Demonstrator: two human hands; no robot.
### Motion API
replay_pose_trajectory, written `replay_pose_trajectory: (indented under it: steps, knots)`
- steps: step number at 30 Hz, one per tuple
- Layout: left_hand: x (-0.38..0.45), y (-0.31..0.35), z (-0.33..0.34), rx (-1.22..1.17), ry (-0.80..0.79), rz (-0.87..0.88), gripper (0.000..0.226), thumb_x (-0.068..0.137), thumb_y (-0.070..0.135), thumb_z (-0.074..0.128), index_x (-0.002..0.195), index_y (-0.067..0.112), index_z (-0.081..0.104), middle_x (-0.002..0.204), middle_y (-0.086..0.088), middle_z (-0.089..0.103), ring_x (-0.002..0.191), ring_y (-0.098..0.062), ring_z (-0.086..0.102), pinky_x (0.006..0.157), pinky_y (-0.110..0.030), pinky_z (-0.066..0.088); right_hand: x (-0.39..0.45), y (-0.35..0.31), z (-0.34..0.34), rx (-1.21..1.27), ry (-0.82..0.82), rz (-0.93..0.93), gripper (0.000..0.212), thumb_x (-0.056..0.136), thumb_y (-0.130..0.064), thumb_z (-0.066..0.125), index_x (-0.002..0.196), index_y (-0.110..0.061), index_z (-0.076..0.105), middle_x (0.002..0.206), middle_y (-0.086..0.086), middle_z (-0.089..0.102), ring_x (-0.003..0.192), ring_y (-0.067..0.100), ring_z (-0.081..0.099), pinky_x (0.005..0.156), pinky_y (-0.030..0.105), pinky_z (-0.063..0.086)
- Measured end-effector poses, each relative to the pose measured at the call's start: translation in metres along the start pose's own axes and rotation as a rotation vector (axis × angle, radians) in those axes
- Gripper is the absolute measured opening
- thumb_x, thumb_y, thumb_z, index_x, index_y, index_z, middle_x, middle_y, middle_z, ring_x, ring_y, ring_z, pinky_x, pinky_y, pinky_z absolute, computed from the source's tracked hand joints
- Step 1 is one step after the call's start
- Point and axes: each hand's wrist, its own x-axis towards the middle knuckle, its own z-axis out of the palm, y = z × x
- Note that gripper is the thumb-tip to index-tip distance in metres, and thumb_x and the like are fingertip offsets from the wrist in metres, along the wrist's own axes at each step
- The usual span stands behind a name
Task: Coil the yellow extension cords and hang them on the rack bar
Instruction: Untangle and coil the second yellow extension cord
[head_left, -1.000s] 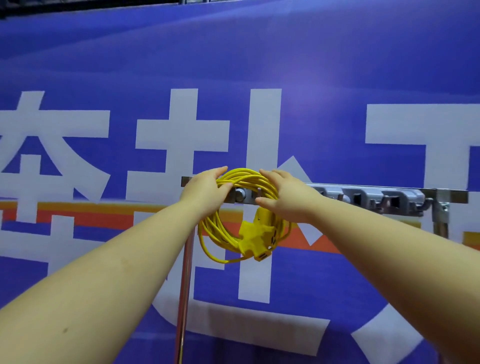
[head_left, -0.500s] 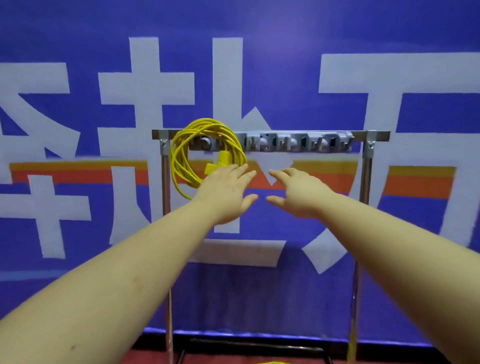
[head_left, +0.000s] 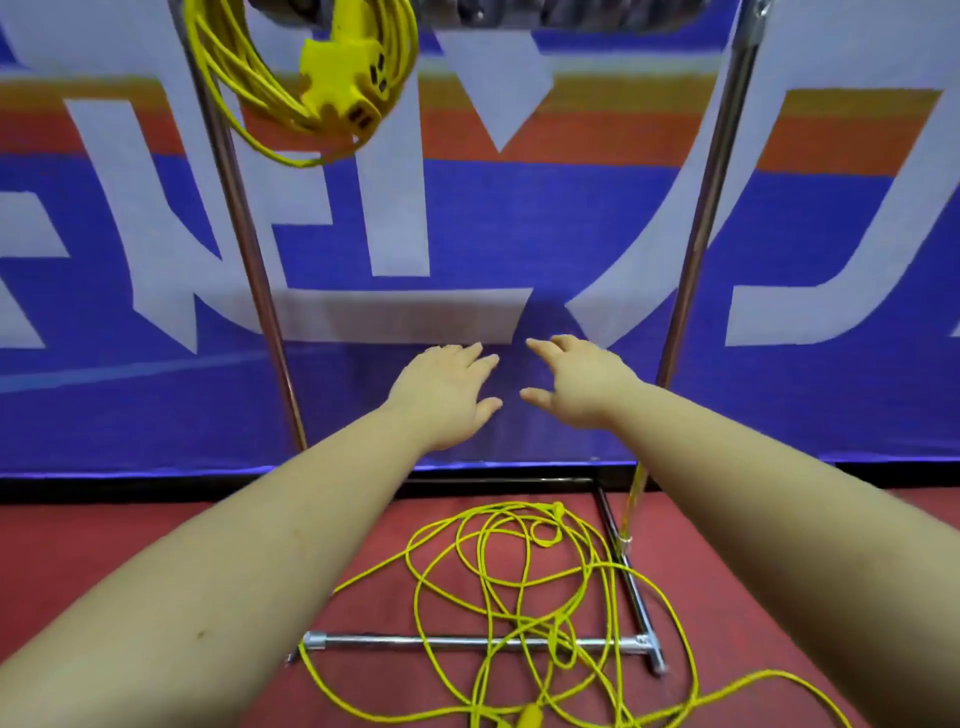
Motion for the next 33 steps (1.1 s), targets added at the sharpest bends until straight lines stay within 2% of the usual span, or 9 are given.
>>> replay_pose_trajectory:
  steps: [5, 13, 22, 24, 27, 30, 33]
  knots:
    - [-0.008, 0.017, 0.112, -0.068, -0.174, 0.012, 0.061, 0.097, 0.048, 0.034, 0.148, 0.018, 0.021, 0.155, -0.006, 0.022, 0.138, -0.023, 0.028, 0.112, -0.034, 0.020, 0.002, 0.006, 0.114, 0.037, -0.183, 0.020, 0.071, 0.091, -0.053, 0.045, 0.149, -0.024, 0.016, 0.153, 0.009, 0.023, 0.139, 0.028, 0.026, 0.109, 0.042, 0.028]
    - [-0.048, 0.055, 0.284, -0.191, -0.447, 0.073, 0.062, 0.096, 0.048, 0.036, 0.147, 0.015, 0.024, 0.154, -0.010, 0.025, 0.140, -0.024, 0.025, 0.116, -0.035, 0.017, -0.029, 0.022, 0.294, 0.078, -0.467, 0.061, 0.069, 0.089, -0.051, 0.048, 0.147, -0.023, 0.022, 0.147, 0.009, 0.031, 0.135, 0.029, 0.032, 0.108, 0.042, 0.032]
    - [-0.117, 0.138, 0.406, -0.450, -0.703, 0.088, 0.056, 0.096, 0.048, 0.036, 0.143, 0.019, 0.033, 0.145, -0.004, 0.040, 0.133, -0.024, 0.036, 0.108, -0.036, 0.029, -0.101, 0.015, 0.417, 0.176, -0.737, 0.083, 0.059, 0.091, -0.046, 0.048, 0.141, -0.018, 0.034, 0.145, 0.013, 0.031, 0.128, 0.034, 0.041, 0.102, 0.041, 0.037]
    - [-0.131, 0.153, 0.422, -0.479, -0.773, 0.086, 0.056, 0.095, 0.049, 0.037, 0.142, 0.018, 0.034, 0.141, -0.005, 0.043, 0.131, -0.025, 0.038, 0.106, -0.035, 0.031, -0.113, 0.009, 0.432, 0.199, -0.727, 0.101, 0.053, 0.092, -0.042, 0.048, 0.136, -0.015, 0.039, 0.146, 0.015, 0.025, 0.122, 0.036, 0.047, 0.096, 0.040, 0.041]
    - [-0.145, 0.165, 0.440, -0.532, -0.860, 0.030, 0.058, 0.093, 0.049, 0.043, 0.141, 0.017, 0.035, 0.140, -0.007, 0.039, 0.130, -0.026, 0.038, 0.107, -0.033, 0.030, -0.121, 0.009, 0.447, 0.228, -0.635, 0.146, 0.048, 0.091, -0.041, 0.048, 0.131, -0.015, 0.044, 0.151, 0.011, 0.016, 0.122, 0.035, 0.046, 0.092, 0.040, 0.043]
    - [-0.151, 0.169, 0.452, -0.614, -0.903, -0.047, 0.059, 0.088, 0.047, 0.055, 0.136, 0.016, 0.040, 0.138, -0.006, 0.036, 0.130, -0.025, 0.039, 0.108, -0.035, 0.031, -0.128, 0.010, 0.459, 0.196, -0.619, 0.099, 0.052, 0.092, -0.042, 0.047, 0.138, -0.021, 0.038, 0.156, 0.009, 0.005, 0.129, 0.034, 0.038, 0.093, 0.040, 0.042]
    - [-0.152, 0.171, 0.457, -0.734, -0.908, -0.155, 0.053, 0.083, 0.038, 0.066, 0.128, 0.015, 0.047, 0.131, -0.005, 0.039, 0.121, -0.025, 0.047, 0.101, -0.033, 0.036, -0.140, 0.004, 0.470, 0.241, -0.614, 0.112, 0.054, 0.092, -0.043, 0.048, 0.141, -0.027, 0.034, 0.158, 0.006, -0.011, 0.127, 0.033, 0.039, 0.092, 0.039, 0.043]
